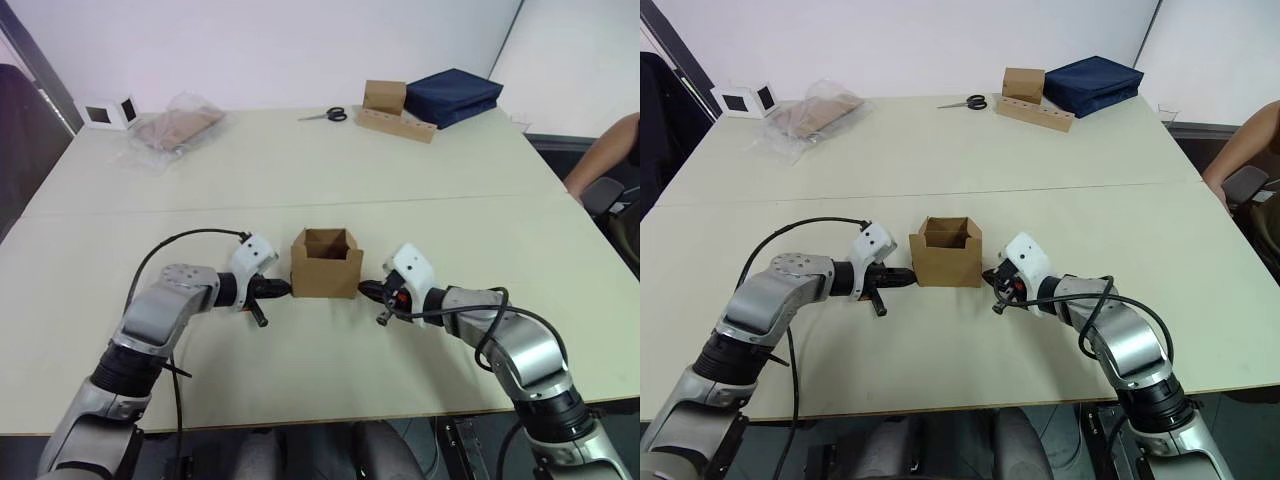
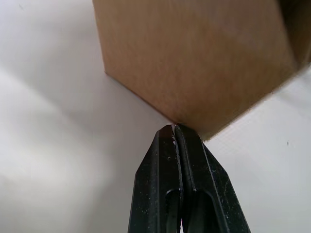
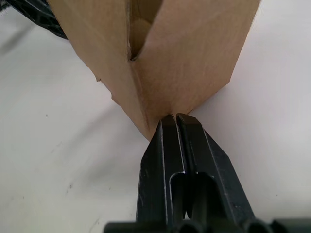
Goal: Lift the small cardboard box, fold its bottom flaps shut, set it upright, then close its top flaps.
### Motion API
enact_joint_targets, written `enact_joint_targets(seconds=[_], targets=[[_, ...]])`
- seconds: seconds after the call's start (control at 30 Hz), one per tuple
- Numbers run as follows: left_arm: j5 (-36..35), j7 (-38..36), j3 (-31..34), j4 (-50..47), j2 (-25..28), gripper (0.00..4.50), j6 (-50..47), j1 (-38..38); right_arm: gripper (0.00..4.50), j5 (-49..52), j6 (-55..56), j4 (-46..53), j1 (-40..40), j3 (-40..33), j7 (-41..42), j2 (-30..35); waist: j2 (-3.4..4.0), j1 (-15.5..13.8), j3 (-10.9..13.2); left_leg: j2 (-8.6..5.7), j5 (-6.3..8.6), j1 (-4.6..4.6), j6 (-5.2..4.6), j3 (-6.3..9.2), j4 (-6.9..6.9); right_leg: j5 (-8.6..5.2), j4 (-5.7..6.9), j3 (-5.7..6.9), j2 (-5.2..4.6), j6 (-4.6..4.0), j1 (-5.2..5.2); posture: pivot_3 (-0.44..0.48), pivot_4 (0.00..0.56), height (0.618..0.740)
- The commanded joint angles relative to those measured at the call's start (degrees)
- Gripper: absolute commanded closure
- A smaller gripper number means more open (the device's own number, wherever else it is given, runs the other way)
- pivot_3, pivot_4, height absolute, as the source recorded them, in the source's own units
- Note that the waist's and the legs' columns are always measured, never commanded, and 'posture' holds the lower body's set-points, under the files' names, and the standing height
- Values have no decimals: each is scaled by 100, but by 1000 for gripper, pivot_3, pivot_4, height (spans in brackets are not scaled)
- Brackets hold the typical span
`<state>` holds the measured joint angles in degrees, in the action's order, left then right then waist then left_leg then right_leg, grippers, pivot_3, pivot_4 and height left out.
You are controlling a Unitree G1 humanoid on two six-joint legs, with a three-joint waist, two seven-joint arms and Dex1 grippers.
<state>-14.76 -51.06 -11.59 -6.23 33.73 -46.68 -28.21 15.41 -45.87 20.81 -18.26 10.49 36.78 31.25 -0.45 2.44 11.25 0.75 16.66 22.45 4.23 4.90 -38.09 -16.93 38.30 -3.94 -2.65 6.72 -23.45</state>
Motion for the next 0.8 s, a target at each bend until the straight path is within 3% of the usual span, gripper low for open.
enact_joint_targets(seconds=[0.03, 0.17, 0.43, 0.8], targets=[[-8, -46, 206, 72, 217, 4470, 138, -53, 4500, -13, 272, -88, -99, -229, 76, 115, 0, 0, 0, 0, 0, 0, 0, 0, 0, 0, 0, 0, 0, 0, 0, 0, 150, 740], [-175, -96, 529, 191, 369, 4470, 215, -184, 4500, 119, 478, -411, -370, -677, 71, 83, 0, 0, 0, 0, 0, 0, 0, 0, 0, 0, 0, 0, 0, 0, 0, 0, 150, 740], [-823, -150, 1229, 274, 24, 4470, 449, -431, 4500, 640, 936, -1004, -860, -1202, 289, -329, -1, -6, 0, 0, 0, 0, 0, -1, 1, 0, -2, 0, -2, 0, 2, 0, 150, 740], [-1207, -138, 1211, 192, -208, 4470, 352, -630, 4500, 926, 1057, -1220, -1088, -869, 828, -578, 0, 8, 0, 0, 0, -1, 0, -1, 0, 0, 0, 0, -1, 0, 1, 0, 150, 740]])
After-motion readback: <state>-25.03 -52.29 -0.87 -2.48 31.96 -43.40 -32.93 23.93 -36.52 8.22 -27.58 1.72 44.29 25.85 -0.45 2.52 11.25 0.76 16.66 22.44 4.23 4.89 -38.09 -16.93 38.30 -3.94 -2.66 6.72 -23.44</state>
